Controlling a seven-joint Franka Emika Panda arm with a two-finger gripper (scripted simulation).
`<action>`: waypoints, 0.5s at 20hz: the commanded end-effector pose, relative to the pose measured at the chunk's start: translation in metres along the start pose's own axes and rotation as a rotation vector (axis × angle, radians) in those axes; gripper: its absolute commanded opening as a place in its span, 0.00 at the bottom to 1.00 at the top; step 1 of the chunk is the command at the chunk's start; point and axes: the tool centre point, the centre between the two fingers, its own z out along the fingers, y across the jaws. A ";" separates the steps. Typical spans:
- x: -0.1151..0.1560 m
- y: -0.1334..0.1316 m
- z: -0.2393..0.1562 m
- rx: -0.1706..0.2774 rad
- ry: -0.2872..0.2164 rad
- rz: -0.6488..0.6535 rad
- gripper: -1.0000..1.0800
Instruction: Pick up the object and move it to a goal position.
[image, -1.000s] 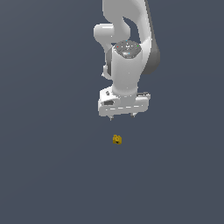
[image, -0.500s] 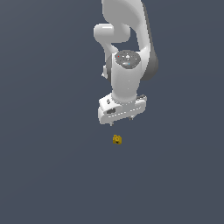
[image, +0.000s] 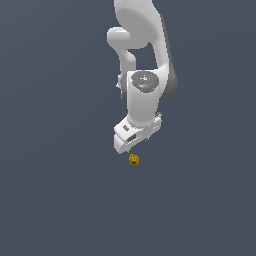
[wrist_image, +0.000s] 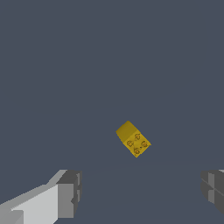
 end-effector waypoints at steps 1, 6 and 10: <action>0.001 0.002 0.007 0.000 -0.002 -0.072 0.96; 0.004 0.005 0.021 0.000 -0.006 -0.212 0.96; 0.006 0.007 0.033 0.002 -0.008 -0.324 0.96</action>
